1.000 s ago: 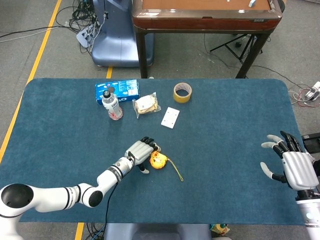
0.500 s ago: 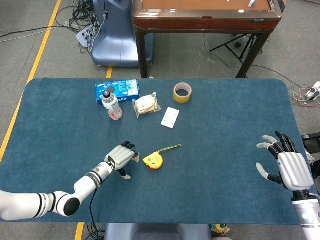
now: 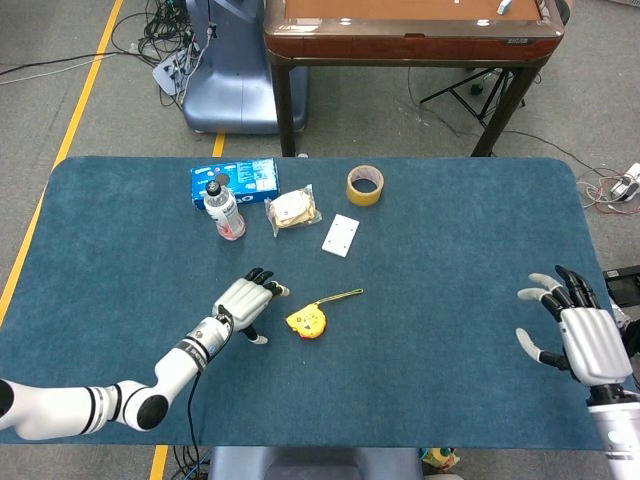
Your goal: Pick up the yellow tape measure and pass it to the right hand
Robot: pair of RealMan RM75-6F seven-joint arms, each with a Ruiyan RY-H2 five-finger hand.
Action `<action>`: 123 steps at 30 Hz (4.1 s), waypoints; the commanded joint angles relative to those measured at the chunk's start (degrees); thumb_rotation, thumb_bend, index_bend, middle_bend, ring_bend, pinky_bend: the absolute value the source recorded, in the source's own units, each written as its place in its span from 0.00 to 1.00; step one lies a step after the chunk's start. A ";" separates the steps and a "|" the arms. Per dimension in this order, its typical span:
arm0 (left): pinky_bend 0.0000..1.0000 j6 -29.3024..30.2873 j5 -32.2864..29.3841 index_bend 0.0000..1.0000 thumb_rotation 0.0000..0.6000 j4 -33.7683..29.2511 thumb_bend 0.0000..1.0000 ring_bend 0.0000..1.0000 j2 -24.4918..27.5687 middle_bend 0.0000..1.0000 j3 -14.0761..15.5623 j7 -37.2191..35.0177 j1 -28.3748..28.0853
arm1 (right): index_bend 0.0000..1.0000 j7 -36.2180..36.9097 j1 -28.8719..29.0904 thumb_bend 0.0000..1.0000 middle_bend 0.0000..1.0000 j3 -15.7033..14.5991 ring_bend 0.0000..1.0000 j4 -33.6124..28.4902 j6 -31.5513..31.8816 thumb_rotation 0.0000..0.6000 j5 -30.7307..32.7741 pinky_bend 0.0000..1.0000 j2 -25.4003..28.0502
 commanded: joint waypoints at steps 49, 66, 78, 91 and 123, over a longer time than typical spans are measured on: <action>0.00 -5.09 9.07 0.24 1.00 -1.05 0.07 0.00 -8.84 0.25 -5.30 -8.49 -4.99 | 0.32 1.92 -1.88 0.40 0.20 -0.25 0.05 0.86 1.50 1.00 0.14 0.00 0.09; 0.00 -1.25 -4.52 0.26 1.00 1.99 0.07 0.00 -7.88 0.24 0.38 7.61 -7.97 | 0.32 2.89 -1.93 0.40 0.20 -0.09 0.05 0.96 1.65 1.00 -0.79 0.00 0.12; 0.00 -0.56 -11.17 0.29 1.00 -8.47 0.07 0.01 1.78 0.26 4.13 7.91 -6.14 | 0.32 1.84 -1.16 0.40 0.20 0.11 0.05 0.57 0.97 1.00 -1.15 0.00 -1.04; 0.00 7.43 -4.05 0.21 1.00 -8.97 0.07 0.01 -0.59 0.26 4.24 4.09 -0.37 | 0.32 2.05 -1.66 0.40 0.20 -0.10 0.05 0.16 1.50 1.00 -1.17 0.00 -0.46; 0.00 12.91 -2.40 0.16 1.00 2.72 0.07 0.02 -13.88 0.16 -0.42 10.20 3.45 | 0.32 3.06 -2.46 0.40 0.20 -0.21 0.05 0.29 2.04 1.00 -0.73 0.00 0.45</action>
